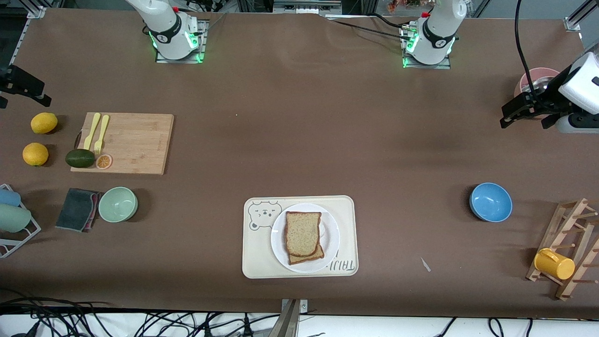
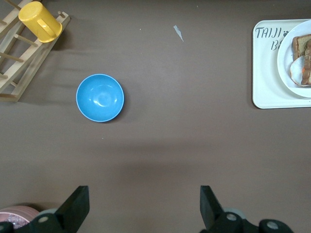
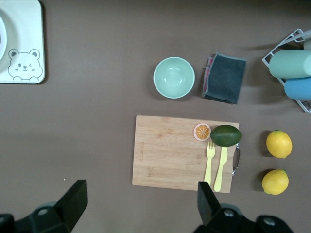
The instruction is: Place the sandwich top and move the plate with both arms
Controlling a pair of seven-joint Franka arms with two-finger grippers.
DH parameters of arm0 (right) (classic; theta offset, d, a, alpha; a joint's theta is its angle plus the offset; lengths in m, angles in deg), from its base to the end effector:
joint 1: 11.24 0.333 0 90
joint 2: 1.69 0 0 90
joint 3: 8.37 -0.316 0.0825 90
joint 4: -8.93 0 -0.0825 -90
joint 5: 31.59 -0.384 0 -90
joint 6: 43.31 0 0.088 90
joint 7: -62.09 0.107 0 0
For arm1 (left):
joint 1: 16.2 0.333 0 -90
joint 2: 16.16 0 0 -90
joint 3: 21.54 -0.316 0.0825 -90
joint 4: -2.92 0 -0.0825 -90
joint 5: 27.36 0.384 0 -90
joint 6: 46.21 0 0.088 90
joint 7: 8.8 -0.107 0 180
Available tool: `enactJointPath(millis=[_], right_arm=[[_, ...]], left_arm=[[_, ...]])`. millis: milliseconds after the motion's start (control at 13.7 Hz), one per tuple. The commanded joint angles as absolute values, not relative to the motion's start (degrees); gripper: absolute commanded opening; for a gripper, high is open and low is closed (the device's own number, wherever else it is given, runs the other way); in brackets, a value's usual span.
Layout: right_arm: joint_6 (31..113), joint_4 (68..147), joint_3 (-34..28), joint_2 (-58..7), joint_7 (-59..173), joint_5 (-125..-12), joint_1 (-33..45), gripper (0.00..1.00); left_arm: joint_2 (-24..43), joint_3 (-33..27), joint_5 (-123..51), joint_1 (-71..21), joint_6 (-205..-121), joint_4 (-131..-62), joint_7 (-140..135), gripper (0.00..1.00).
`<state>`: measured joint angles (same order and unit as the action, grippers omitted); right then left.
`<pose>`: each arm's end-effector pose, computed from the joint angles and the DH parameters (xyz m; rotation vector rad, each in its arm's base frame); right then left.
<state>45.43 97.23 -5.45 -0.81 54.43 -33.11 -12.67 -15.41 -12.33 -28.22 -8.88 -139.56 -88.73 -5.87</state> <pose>0.5466 -0.0389 0.6450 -3.1153 -0.0914 -0.0401 0.5631 -0.0195 0.6088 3.1236 0.0296 0.0250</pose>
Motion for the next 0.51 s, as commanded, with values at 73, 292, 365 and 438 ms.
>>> enactJointPath(millis=[73,292,365,438], right_arm=[[44.2,97.5,-7.5,0.1,54.3,-33.4,-14.1,1.00],[42.7,96.9,-7.0,-0.2,53.6,-33.3,-14.1,1.00],[42.5,97.0,-7.0,-0.1,53.6,-33.3,-14.1,1.00],[42.5,97.0,-7.0,-0.1,53.6,-33.3,-14.1,1.00]], left_arm=[[-13.9,-12.1,-27.2,-9.1,-138.8,-85.9,-6.3,1.00],[-13.9,-12.0,-27.2,-9.3,-138.8,-85.7,-6.2,1.00],[-13.9,-12.0,-27.2,-9.3,-138.8,-85.7,-6.2,1.00],[-13.9,-12.0,-27.2,-9.3,-138.8,-85.7,-6.2,1.00]])
